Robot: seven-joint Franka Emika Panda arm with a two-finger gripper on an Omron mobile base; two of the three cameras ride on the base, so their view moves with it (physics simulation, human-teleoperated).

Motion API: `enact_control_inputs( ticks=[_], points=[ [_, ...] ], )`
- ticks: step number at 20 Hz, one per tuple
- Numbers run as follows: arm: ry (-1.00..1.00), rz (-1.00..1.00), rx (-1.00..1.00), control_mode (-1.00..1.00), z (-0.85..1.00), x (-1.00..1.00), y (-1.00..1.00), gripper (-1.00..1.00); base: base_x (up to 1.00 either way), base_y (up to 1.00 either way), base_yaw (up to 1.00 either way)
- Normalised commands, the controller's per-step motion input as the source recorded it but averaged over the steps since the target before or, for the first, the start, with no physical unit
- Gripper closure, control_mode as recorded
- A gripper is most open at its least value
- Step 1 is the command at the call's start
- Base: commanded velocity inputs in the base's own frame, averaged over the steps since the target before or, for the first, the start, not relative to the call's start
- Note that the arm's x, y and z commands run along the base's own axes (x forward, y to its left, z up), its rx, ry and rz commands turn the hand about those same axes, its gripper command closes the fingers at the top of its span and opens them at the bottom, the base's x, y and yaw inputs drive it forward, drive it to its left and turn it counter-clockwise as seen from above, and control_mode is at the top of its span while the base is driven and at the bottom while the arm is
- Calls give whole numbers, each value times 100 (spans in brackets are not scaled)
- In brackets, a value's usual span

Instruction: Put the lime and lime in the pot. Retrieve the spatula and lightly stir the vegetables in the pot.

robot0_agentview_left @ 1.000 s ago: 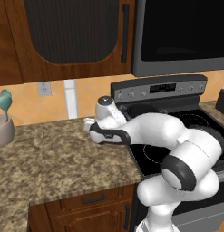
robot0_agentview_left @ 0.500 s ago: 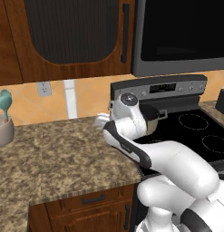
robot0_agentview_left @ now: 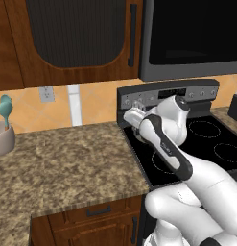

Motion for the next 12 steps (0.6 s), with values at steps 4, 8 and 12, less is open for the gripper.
enact_control_inputs(
  ticks=[4, 8, 12],
  points=[
    [0, 0, 30, -100, 20, 0, -34, 100, 0, 0, 0],
    [0, 0, 9, -100, 3, 0, -2, 100, 0, 0, 0],
    [9, 0, 17, -100, 10, 16, -5, 100, 0, 0, 0]
  ],
)
